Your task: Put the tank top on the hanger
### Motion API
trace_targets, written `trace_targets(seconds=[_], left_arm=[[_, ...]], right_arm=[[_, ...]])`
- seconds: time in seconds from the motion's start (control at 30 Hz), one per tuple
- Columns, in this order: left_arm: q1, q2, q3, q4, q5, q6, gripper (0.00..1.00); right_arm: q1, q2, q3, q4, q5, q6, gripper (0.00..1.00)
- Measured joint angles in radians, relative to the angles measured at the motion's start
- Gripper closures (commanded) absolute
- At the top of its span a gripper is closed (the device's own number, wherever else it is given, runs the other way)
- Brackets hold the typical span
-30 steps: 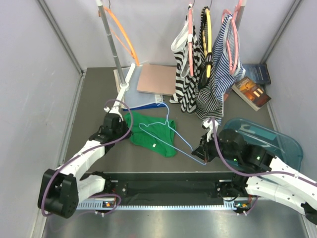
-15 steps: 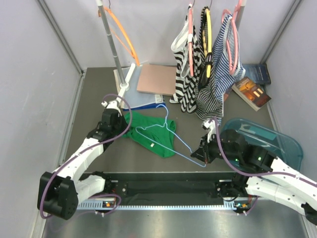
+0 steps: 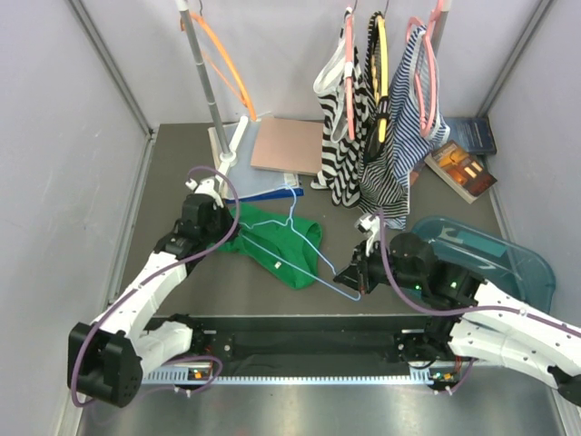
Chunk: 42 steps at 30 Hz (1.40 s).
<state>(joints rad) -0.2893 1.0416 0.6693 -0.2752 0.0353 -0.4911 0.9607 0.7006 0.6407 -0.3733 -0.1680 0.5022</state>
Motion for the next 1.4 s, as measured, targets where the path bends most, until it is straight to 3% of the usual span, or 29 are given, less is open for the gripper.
trace_targets(seconds=[0.83, 0.93, 0.97, 1.0, 1.07, 1.1, 1.23, 1.4], left_arm=[[0.000, -0.087, 0.101, -0.092, 0.115, 0.012, 1.00], [0.000, -0.099, 0.108, -0.122, 0.062, 0.031, 0.77], [0.000, -0.103, 0.109, -0.133, 0.045, 0.039, 0.57], [0.000, -0.106, 0.109, -0.140, 0.036, 0.050, 0.47], [0.000, -0.113, 0.109, -0.152, 0.025, 0.068, 0.36], [0.000, -0.117, 0.110, -0.156, 0.020, 0.069, 0.25], [0.000, -0.142, 0.122, -0.166, 0.000, 0.092, 0.13], [0.000, -0.198, 0.137, -0.168, -0.010, 0.117, 0.20]], right_arm=[[0.025, 0.093, -0.071, 0.220, -0.018, 0.027, 1.00], [0.025, 0.092, -0.071, 0.225, -0.018, 0.027, 1.00], [0.025, 0.092, -0.071, 0.225, -0.017, 0.027, 1.00], [0.025, 0.092, -0.071, 0.225, -0.018, 0.028, 1.00], [0.025, 0.091, -0.071, 0.226, -0.018, 0.031, 1.00], [0.025, 0.091, -0.071, 0.226, -0.018, 0.032, 1.00], [0.025, 0.091, -0.071, 0.226, -0.018, 0.034, 1.00], [0.026, 0.091, -0.073, 0.236, -0.018, 0.035, 1.00]])
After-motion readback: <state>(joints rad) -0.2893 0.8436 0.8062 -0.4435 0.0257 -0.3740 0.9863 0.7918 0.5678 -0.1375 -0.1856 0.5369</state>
